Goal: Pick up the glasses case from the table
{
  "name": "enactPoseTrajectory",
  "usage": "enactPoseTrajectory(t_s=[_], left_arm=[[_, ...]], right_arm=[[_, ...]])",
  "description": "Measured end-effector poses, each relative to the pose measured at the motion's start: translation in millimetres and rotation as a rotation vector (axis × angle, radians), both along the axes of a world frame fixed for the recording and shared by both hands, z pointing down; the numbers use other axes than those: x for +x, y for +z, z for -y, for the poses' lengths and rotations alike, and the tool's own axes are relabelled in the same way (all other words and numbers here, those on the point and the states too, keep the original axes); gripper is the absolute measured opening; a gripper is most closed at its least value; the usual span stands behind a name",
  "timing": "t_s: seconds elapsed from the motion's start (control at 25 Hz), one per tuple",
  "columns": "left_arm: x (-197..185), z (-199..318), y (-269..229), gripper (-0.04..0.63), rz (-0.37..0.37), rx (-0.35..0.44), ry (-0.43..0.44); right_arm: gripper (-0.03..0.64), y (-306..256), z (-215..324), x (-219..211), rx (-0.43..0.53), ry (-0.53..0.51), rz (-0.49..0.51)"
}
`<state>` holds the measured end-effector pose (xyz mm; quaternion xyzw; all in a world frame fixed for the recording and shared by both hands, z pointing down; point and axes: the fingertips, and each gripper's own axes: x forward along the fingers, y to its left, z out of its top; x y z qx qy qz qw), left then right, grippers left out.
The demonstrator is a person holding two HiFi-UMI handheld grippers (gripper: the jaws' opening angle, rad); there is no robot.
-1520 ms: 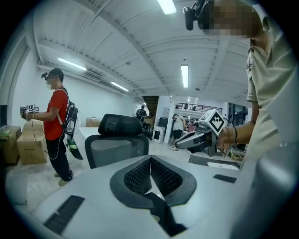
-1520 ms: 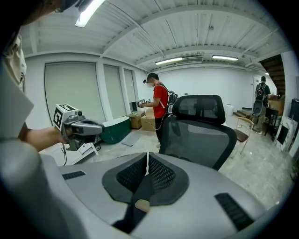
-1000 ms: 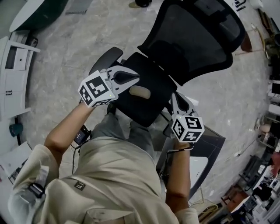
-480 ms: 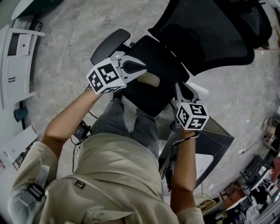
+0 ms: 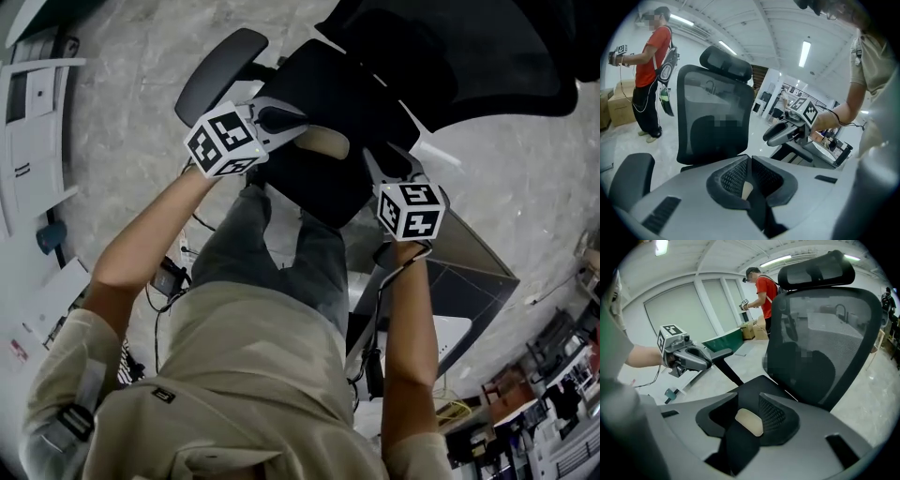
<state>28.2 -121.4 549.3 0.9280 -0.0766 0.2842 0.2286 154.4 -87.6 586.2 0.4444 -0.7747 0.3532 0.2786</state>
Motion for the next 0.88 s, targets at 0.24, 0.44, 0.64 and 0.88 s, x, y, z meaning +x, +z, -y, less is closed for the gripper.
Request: enactPoseTrajectory(t_s=[0.24,0.44,0.64,0.88], left_arm=[[1.9,3.5,57.0,0.085,0.046,-0.06,0.001],[6.0,0.3,103.8,0.145,0.09,-0.103,0.016],[6.7,-6.7,146.5,0.198,0.122,-0.147,0.056],[-1.1,-10.8,196.7,0.274,0.176,-0.174,0.087]], right_arm=[[0.184,48.7,3.2,-8.7,-0.03,-0.107,-0.009],[0.239,91.6,-6.4,-19.7,-0.093,-0.205,-0.004],[0.262,135.6,-16.1,-31.2,-0.168,-0.301,-0.028],[0.272,186.9,-21.2,-45.2,-0.236,-0.37,-0.069]])
